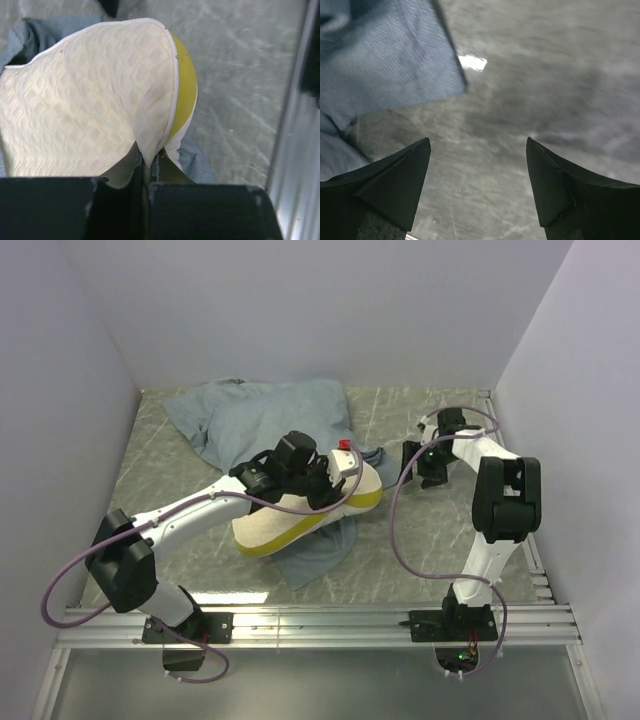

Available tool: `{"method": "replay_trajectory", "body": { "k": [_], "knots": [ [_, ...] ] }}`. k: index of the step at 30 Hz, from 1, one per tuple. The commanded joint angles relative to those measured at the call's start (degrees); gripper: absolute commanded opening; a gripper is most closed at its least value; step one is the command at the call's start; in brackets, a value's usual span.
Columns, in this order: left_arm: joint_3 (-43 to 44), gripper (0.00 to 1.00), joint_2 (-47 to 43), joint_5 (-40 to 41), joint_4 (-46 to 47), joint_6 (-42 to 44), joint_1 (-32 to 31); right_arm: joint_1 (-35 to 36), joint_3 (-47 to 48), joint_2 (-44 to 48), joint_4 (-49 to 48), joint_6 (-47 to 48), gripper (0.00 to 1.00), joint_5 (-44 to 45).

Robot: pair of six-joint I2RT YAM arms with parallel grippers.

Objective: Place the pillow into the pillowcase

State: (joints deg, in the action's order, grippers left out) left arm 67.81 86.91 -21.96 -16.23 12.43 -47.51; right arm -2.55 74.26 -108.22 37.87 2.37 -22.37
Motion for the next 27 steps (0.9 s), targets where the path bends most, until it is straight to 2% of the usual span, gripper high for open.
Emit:
{"method": "replay_trajectory", "body": {
  "k": [1,9,12,13,14,15,19,22,26,27],
  "knots": [
    [-1.1,0.0,-1.4,-13.7,-2.0,-2.0,0.3,4.8,2.7,-0.8,-4.5,-1.6,0.84,-1.7],
    [-0.9,0.0,-2.5,-15.5,-2.8,-3.8,3.9,13.3,10.8,-9.9,-5.5,-6.0,0.81,3.1],
    [-0.9,0.0,-2.8,-15.2,-1.9,-5.9,6.0,14.7,12.1,-11.8,-3.6,-6.0,0.56,3.7],
    [-0.8,0.0,-2.8,-15.1,-1.7,-6.4,6.6,14.7,11.6,-11.9,-3.3,-5.9,0.26,3.4],
    [-0.8,0.0,-2.7,-14.6,-1.1,-7.1,7.2,14.5,9.8,-11.5,-3.0,-5.7,0.11,2.6],
    [-0.8,0.0,-2.6,-14.3,-0.7,-8.6,8.2,14.3,8.4,-10.7,-2.3,-5.1,0.0,2.0],
    [-0.7,0.0,-2.2,-11.6,2.3,-12.1,10.2,13.5,-3.4,0.5,-2.1,-3.3,0.0,-1.0],
    [0.7,0.0,-1.2,-5.2,4.8,-15.5,10.8,12.9,-12.5,10.6,1.1,-0.7,0.0,-5.9],
    [3.6,0.0,1.7,11.0,8.2,-17.3,10.9,13.8,-19.6,22.1,6.2,2.5,0.0,-11.1],
    [4.4,0.0,2.5,13.6,8.4,-17.2,10.9,14.2,-19.2,25.0,9.3,4.5,0.0,-8.7]
  ]
}}
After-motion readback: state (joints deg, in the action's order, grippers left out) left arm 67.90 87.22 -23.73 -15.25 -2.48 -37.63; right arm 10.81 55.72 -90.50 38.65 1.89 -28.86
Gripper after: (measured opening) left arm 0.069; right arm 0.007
